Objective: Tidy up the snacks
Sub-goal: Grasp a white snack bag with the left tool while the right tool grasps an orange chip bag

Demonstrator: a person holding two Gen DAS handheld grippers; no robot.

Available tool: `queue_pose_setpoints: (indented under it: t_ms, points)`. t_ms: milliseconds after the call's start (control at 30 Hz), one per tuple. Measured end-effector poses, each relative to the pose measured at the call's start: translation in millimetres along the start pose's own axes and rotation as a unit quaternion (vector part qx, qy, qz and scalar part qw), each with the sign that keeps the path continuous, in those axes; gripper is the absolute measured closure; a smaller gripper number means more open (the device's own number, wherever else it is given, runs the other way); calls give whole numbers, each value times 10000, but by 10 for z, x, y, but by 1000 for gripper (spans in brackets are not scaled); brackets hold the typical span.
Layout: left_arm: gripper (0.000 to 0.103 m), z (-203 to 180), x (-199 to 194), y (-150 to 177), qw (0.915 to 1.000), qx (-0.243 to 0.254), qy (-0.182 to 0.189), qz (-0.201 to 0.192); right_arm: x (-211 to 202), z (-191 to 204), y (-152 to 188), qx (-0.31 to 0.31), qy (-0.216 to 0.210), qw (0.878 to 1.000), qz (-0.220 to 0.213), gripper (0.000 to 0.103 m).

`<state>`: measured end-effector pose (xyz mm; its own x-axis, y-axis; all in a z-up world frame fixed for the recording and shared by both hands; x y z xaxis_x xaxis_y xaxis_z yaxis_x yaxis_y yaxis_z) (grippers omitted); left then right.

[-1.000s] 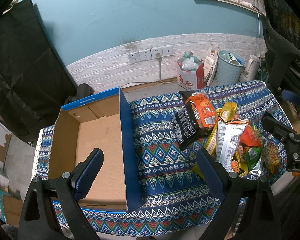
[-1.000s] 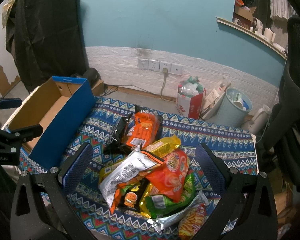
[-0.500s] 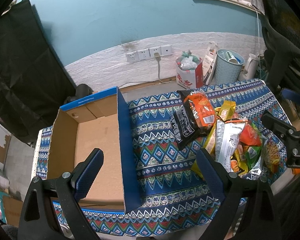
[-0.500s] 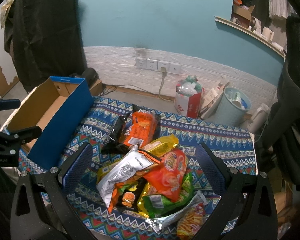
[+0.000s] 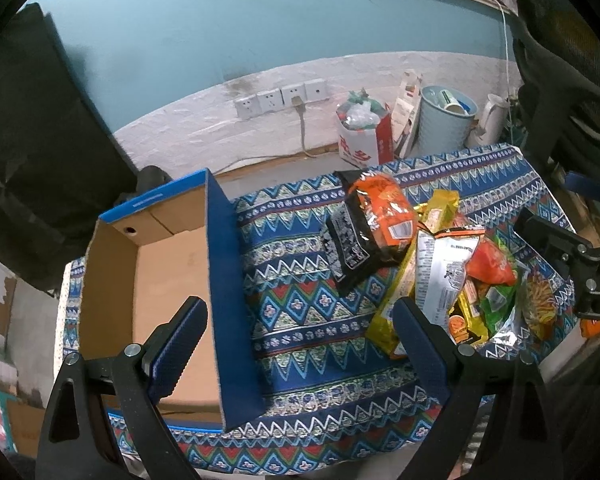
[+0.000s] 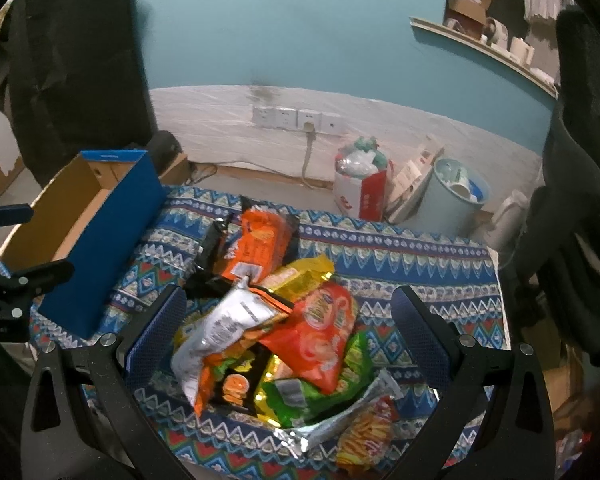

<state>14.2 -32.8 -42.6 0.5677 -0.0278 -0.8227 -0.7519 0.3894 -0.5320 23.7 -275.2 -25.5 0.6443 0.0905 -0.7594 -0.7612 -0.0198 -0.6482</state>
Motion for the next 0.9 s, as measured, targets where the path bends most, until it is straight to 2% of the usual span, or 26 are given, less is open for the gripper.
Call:
queue_pose_setpoints:
  t_ms: [133, 267, 433, 667, 900]
  points:
    - [8, -149, 136, -12, 9998, 134, 87, 152, 107, -211, 89, 203, 221, 9992, 280, 3]
    - [8, -340, 313, -11, 9981, 244, 422, 372, 218, -439, 195, 549, 331, 9961, 602, 3]
    - [8, -563, 523, 24, 9950, 397, 651, 653, 358, -728, 405, 998, 479, 9884, 1039, 3]
    - [8, -814, 806, 43, 9919, 512, 747, 887, 524, -1044, 756, 1434, 744, 9729, 1653, 3]
    - [8, -1037, 1006, 25, 9897, 712, 737, 999, 678, -1143, 989, 1562, 809, 9628, 2052, 3]
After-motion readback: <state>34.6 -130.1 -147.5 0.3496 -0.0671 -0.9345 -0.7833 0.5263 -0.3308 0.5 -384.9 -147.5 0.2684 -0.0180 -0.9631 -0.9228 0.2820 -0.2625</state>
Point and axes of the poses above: each gripper's, at about its wrist camera, not at the fingertips, and x roughly the way its jaws point, z to its left, y to its underside, the point moved 2 cm from there along x, roughly the way its jaws point, and after that the axes turned 5 degrees about x, right-handed, at the moved point
